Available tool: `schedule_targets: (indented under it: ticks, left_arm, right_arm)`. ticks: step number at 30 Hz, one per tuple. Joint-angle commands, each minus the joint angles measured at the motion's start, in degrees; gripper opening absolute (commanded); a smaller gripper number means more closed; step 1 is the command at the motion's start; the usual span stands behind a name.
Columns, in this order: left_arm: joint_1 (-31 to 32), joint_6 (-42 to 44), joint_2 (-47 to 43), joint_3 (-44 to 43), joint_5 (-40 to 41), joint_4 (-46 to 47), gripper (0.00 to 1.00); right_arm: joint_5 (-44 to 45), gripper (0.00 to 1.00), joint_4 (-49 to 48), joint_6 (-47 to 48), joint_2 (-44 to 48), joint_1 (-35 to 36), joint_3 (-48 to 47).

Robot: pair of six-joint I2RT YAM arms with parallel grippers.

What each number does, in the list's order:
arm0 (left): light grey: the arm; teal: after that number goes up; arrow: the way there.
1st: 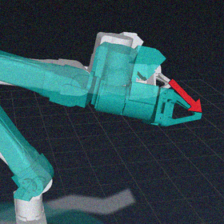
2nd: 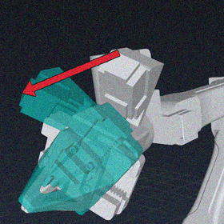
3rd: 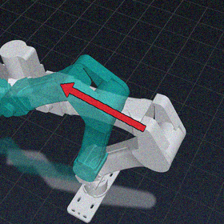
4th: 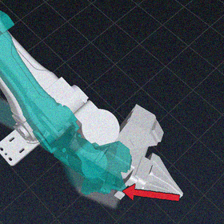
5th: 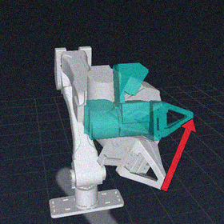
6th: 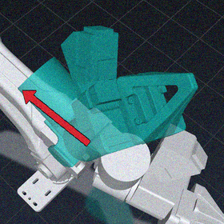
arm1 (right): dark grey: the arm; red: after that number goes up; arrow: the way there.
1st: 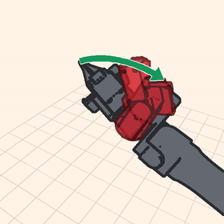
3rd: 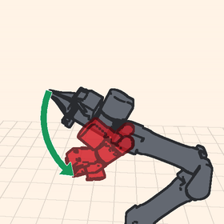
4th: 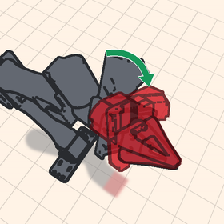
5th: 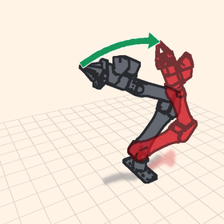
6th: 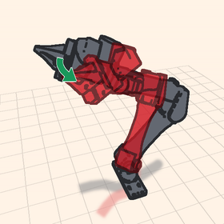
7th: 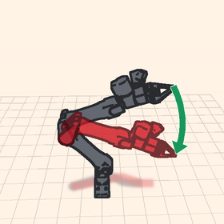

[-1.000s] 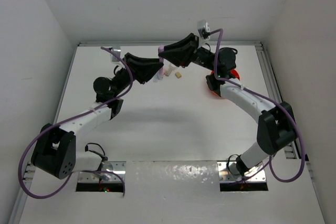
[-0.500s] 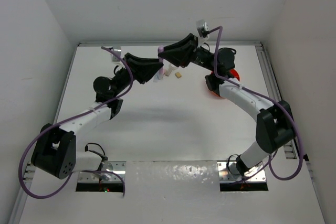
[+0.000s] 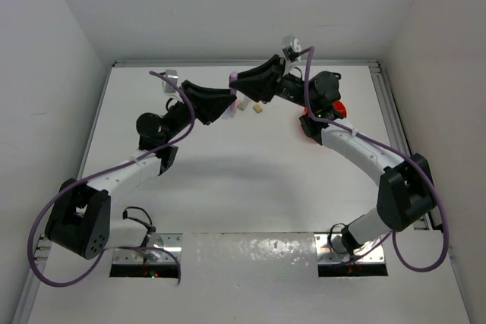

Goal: Sort the stationery into containers
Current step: Close the pen cap on the pen.

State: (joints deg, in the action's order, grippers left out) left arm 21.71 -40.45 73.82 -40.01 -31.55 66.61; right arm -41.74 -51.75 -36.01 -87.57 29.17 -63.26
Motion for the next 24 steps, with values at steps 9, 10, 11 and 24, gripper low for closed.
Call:
schedule_targets:
  ticks: [9, 10, 11, 24]
  left_arm:
    - [-2.20, 3.44, -3.95, -2.53, 9.84, 29.02, 0.00]
    - [-2.20, 3.62, -3.77, -2.53, 9.67, 28.75, 0.00]
    - [-2.20, 3.62, -3.69, -2.53, 8.97, 28.14, 0.00]
    - [-2.38, 13.55, -3.24, -1.12, 0.62, 23.04, 0.00]
  right_arm:
    - [-11.00, 0.00, 14.74, 3.84, -0.94, 3.09, 5.87]
    - [-10.91, 0.00, 15.18, 4.36, -0.85, 3.17, 6.05]
    - [-10.91, 0.00, 15.18, 4.46, -0.85, 3.18, 6.05]
    - [-10.21, 0.22, 18.08, 8.15, 0.38, 2.56, 2.18]
